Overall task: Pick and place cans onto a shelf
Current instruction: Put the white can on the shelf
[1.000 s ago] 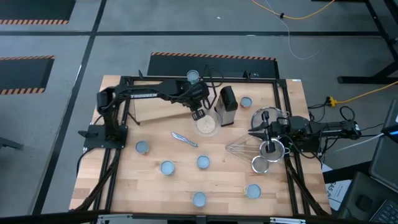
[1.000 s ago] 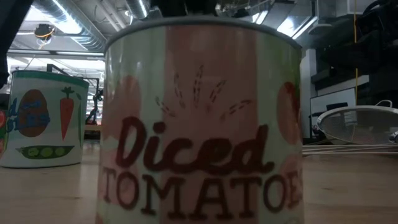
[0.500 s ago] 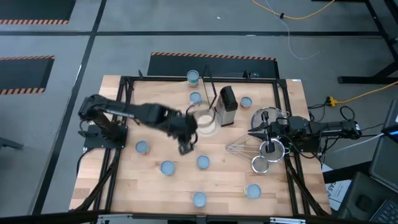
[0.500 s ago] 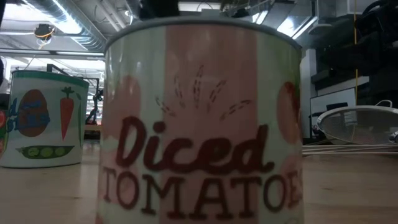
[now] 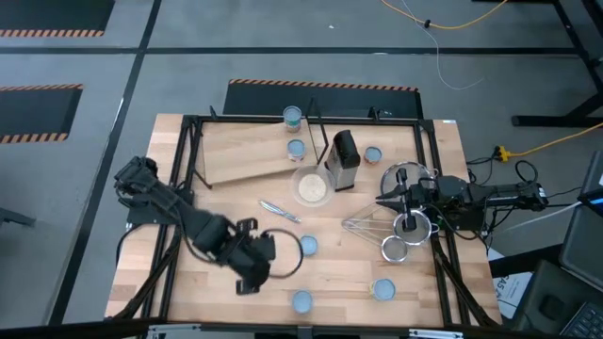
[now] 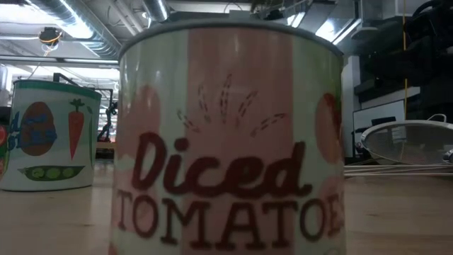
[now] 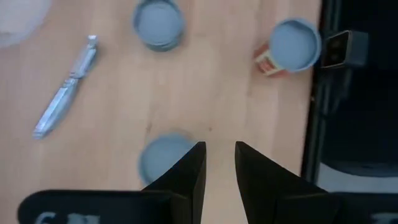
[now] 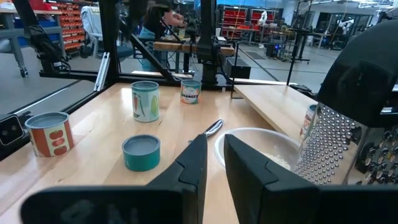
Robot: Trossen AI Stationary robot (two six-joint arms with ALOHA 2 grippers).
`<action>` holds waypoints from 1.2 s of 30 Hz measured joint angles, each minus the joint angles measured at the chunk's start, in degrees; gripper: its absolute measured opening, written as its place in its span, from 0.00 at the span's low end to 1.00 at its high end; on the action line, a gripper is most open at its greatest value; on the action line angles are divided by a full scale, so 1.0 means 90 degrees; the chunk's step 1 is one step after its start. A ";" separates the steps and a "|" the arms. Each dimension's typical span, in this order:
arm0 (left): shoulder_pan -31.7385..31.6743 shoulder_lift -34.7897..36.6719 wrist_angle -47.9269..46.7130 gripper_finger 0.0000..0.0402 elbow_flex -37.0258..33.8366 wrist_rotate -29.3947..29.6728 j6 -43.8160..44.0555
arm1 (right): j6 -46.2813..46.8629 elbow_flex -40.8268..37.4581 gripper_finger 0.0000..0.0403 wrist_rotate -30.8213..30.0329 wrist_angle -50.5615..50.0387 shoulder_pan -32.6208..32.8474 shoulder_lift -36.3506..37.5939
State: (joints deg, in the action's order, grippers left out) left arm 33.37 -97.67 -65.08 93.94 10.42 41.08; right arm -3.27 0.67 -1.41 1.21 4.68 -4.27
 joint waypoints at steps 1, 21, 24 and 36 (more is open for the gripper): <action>0.0112 -0.0047 -0.0015 0.19 -0.0011 0.0086 0.0169 | 0.0000 0.0000 0.15 0.0000 -0.0002 -0.0002 0.0000; 0.0594 -0.1188 -0.1108 0.19 -0.0014 0.0215 0.0168 | -0.0002 0.0000 0.15 0.0000 0.0001 -0.0002 -0.0001; 0.0590 -0.1315 -0.1126 0.19 -0.0014 0.0173 -0.0116 | -0.0002 0.0000 0.15 0.0000 0.0000 0.0000 -0.0001; 0.0543 -0.1920 -0.1459 0.19 -0.0014 0.0109 -0.1132 | -0.0001 0.0000 0.15 -0.0001 0.0001 -0.0002 -0.0002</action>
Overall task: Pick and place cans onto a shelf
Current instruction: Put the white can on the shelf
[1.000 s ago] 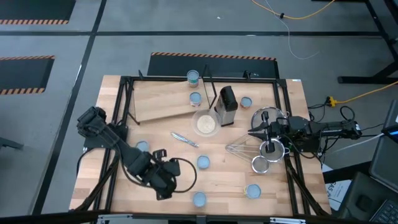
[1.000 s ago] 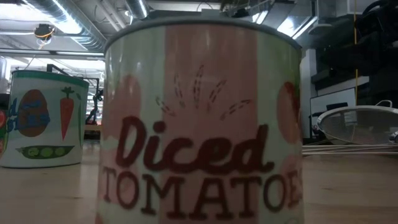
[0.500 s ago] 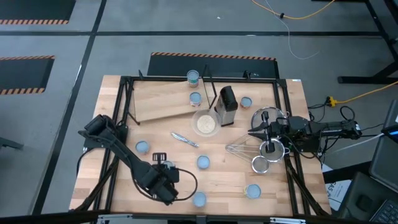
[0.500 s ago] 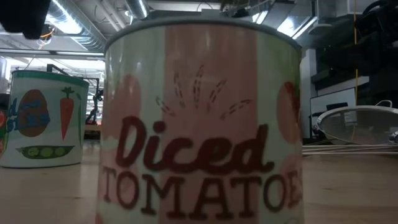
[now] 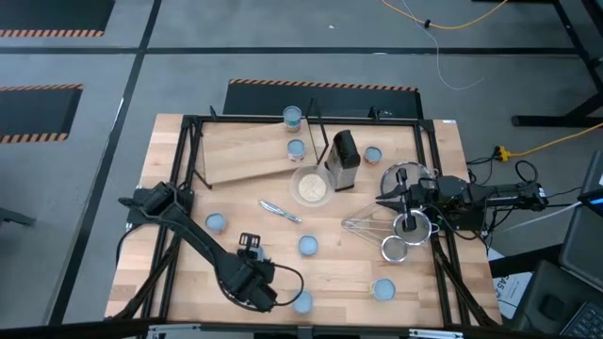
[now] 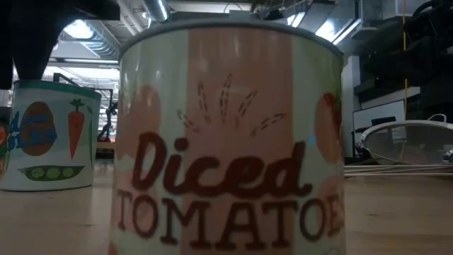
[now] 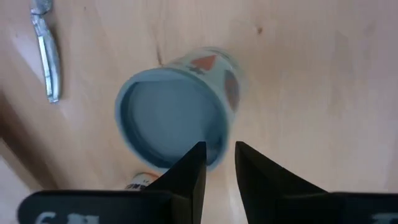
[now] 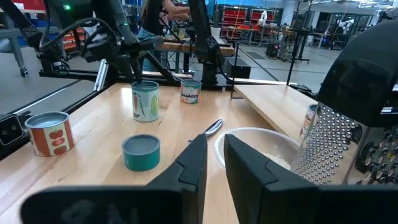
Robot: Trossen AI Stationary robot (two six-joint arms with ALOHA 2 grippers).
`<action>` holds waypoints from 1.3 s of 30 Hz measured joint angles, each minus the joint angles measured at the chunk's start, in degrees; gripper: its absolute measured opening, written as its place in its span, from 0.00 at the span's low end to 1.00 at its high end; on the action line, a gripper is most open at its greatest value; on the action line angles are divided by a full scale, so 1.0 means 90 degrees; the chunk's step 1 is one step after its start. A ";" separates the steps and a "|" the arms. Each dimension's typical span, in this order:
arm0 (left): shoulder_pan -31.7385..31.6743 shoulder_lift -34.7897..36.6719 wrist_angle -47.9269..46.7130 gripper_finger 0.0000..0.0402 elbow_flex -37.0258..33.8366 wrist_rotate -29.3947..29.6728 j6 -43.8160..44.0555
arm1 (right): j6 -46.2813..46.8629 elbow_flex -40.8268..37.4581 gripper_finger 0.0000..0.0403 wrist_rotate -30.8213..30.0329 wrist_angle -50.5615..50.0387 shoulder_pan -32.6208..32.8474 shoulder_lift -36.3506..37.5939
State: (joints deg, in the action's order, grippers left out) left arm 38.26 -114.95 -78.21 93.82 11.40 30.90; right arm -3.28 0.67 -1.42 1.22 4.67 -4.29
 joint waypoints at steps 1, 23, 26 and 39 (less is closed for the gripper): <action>0.0000 -0.0022 -0.0041 0.19 0.0000 0.0042 -0.0002 | 0.0001 0.0000 0.15 -0.0001 -0.0001 0.0002 -0.0001; -0.0575 -0.0022 0.0082 0.01 0.0000 0.0102 0.0207 | 0.0001 0.0000 0.15 0.0001 -0.0001 0.0000 0.0000; -0.0792 0.0064 0.0085 0.01 0.0000 0.0069 0.0269 | 0.0001 0.0000 0.15 0.0001 -0.0001 0.0001 0.0001; -0.2103 0.0246 -0.0346 0.00 0.1076 -0.0519 0.0138 | -0.0001 0.0000 0.15 0.0000 0.0002 0.0001 -0.0001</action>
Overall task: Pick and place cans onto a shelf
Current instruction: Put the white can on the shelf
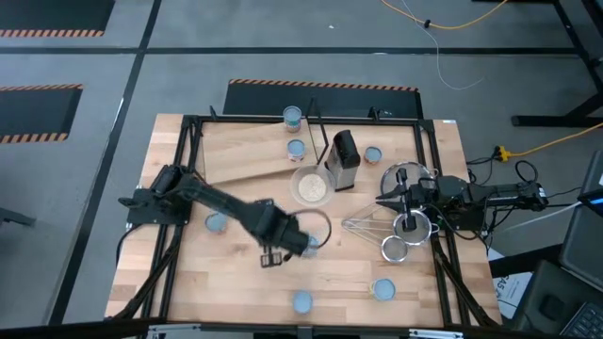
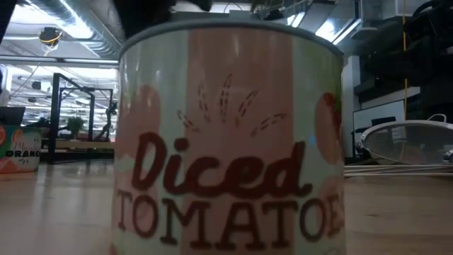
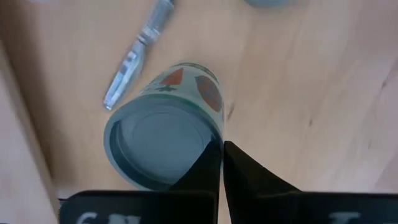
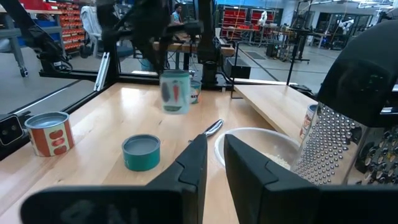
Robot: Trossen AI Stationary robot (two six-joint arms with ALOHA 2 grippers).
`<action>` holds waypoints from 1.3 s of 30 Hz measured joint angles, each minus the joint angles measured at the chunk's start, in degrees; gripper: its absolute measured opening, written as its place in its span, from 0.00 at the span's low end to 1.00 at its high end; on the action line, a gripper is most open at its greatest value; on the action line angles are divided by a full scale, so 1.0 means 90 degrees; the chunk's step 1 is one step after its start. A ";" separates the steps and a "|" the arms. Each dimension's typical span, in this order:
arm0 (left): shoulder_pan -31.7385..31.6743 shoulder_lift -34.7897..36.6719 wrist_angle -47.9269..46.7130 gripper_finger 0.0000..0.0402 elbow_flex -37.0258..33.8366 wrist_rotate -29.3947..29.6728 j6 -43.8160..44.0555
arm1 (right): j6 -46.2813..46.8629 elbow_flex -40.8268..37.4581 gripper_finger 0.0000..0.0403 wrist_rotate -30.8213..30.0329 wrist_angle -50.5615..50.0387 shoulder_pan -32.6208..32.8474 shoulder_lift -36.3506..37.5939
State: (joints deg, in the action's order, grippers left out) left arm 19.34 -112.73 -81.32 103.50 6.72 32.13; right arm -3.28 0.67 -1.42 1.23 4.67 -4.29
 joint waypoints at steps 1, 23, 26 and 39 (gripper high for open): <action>-0.0129 0.0008 -0.0067 0.00 0.0132 0.0001 -0.0084 | 0.0002 0.0000 0.15 -0.0002 -0.0002 0.0002 0.0000; -0.3397 0.0001 -0.0818 0.00 0.0955 0.0839 -0.2628 | 0.0002 0.0000 0.15 -0.0002 -0.0002 -0.0001 0.0000; -0.3794 0.0001 -0.0792 0.00 0.0955 0.0988 -0.2894 | 0.0002 0.0000 0.15 0.0000 -0.0002 0.0001 0.0000; -0.5144 0.0001 0.0320 0.00 0.0955 0.0991 -0.3799 | 0.0002 0.0000 0.15 0.0000 -0.0002 -0.0001 0.0001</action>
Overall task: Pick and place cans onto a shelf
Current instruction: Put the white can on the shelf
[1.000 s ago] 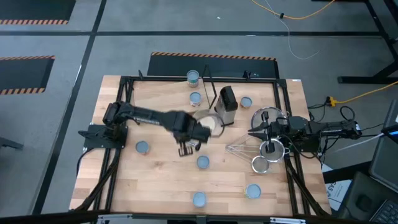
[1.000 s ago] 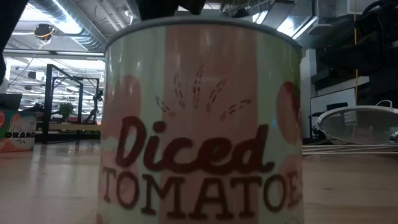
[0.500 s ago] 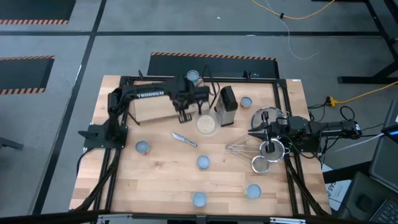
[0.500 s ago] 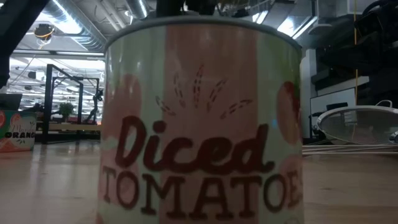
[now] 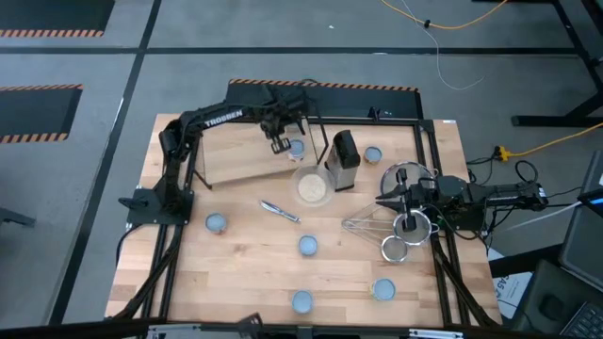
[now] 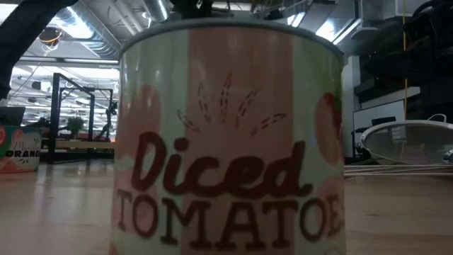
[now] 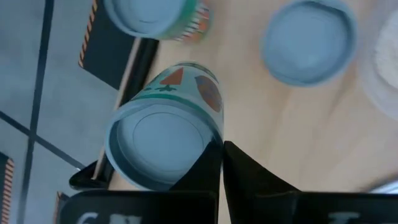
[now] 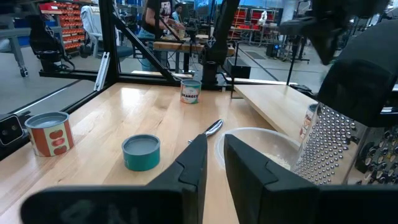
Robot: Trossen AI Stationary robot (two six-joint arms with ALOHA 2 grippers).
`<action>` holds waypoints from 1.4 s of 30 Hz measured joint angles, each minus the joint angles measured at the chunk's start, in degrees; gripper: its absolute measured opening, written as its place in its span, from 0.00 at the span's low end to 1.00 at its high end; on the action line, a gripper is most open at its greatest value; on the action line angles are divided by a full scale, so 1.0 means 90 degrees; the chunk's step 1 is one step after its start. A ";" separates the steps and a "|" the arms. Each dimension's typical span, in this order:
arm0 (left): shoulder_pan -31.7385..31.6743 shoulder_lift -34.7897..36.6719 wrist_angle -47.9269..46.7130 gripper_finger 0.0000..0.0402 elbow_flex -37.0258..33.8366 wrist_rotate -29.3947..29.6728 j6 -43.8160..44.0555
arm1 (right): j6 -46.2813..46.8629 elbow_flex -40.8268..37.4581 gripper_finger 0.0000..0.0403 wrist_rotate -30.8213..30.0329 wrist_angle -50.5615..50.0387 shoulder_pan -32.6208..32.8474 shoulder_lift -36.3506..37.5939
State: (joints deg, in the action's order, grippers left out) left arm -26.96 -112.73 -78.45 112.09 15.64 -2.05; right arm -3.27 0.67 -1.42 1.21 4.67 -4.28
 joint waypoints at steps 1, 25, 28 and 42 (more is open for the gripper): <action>-0.0093 0.0000 0.0045 0.00 0.0000 -0.0002 -0.0006 | 0.0000 0.0000 0.15 -0.0001 0.0000 0.0000 -0.0001; -0.0979 -0.0062 0.0637 0.00 -0.0707 -0.0850 0.0050 | 0.0000 0.0000 0.15 0.0001 0.0000 0.0002 -0.0001; -0.0977 -0.0061 0.0668 0.00 -0.0838 -0.0852 0.0052 | 0.0000 0.0000 0.15 0.0001 0.0000 0.0002 -0.0001; -0.0974 -0.0053 0.0913 0.01 -0.1115 -0.0848 0.0045 | 0.0000 0.0000 0.15 0.0001 0.0000 0.0002 0.0001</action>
State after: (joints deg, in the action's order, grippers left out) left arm -35.73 -113.21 -70.23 102.06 8.01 -1.65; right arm -3.27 0.67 -1.41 1.21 4.69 -4.27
